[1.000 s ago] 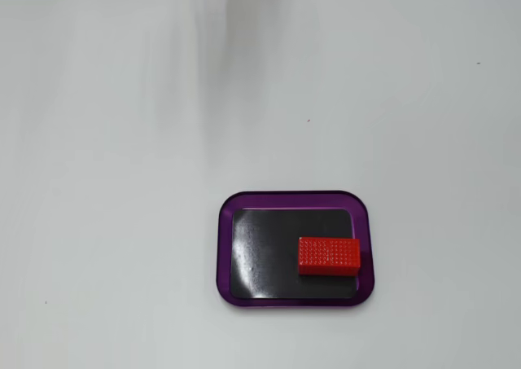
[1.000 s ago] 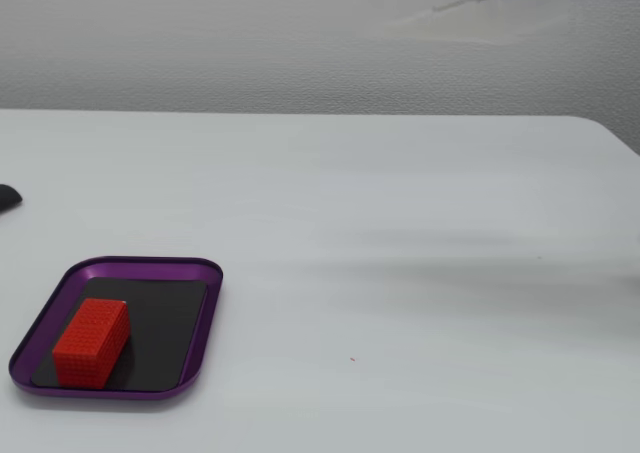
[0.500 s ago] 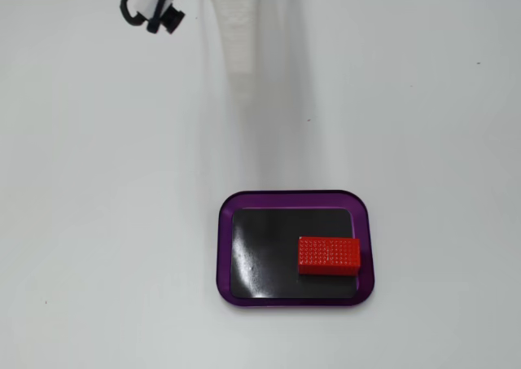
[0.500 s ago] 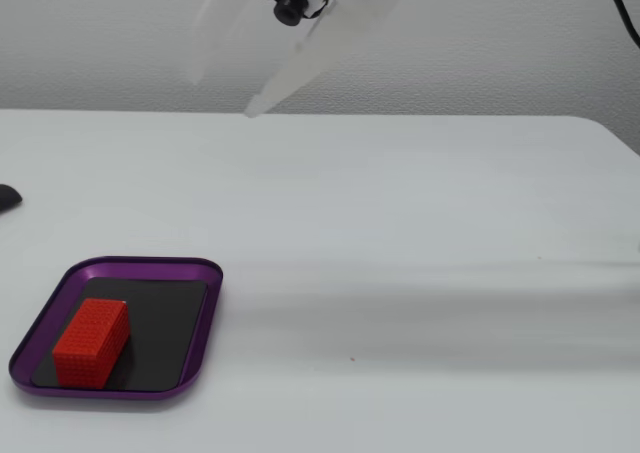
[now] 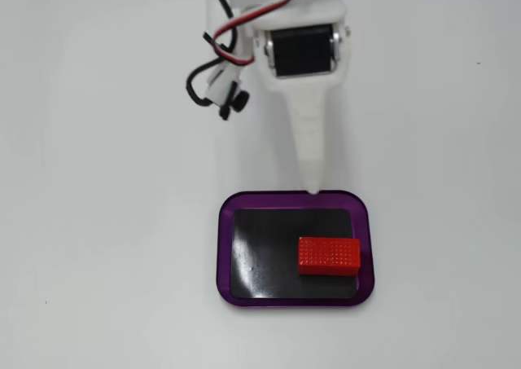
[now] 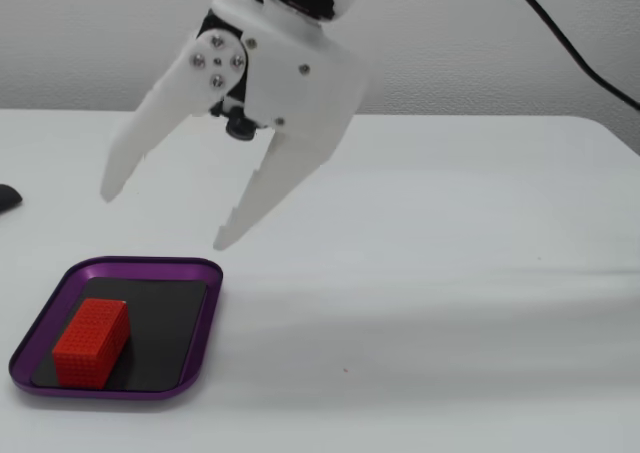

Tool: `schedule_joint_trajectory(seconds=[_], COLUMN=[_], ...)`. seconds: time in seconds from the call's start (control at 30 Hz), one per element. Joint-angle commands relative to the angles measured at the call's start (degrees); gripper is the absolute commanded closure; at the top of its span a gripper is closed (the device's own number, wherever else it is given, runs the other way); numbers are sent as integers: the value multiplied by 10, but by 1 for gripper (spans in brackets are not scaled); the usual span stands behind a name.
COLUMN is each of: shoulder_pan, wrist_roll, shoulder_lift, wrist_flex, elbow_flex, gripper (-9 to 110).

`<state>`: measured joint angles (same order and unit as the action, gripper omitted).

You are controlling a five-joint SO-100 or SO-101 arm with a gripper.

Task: Remove the cube from the box.

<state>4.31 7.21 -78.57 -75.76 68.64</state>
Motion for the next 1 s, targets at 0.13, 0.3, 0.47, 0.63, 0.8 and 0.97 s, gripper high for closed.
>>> schedule_joint_trajectory(seconds=[0.13,0.3,0.47,0.63,0.8,0.97], shoulder_pan=[8,8,8,7,6,7], wrist_roll=[-5,-5,-5,-5,-6,-6], shoulder_lift=[19,56,93,134,189,229], wrist_flex=[76,114,149,146,139,123], elbow_flex=[-22,-22,-24,-76,-136,-166], gripper=[77,77,77,77,77,77])
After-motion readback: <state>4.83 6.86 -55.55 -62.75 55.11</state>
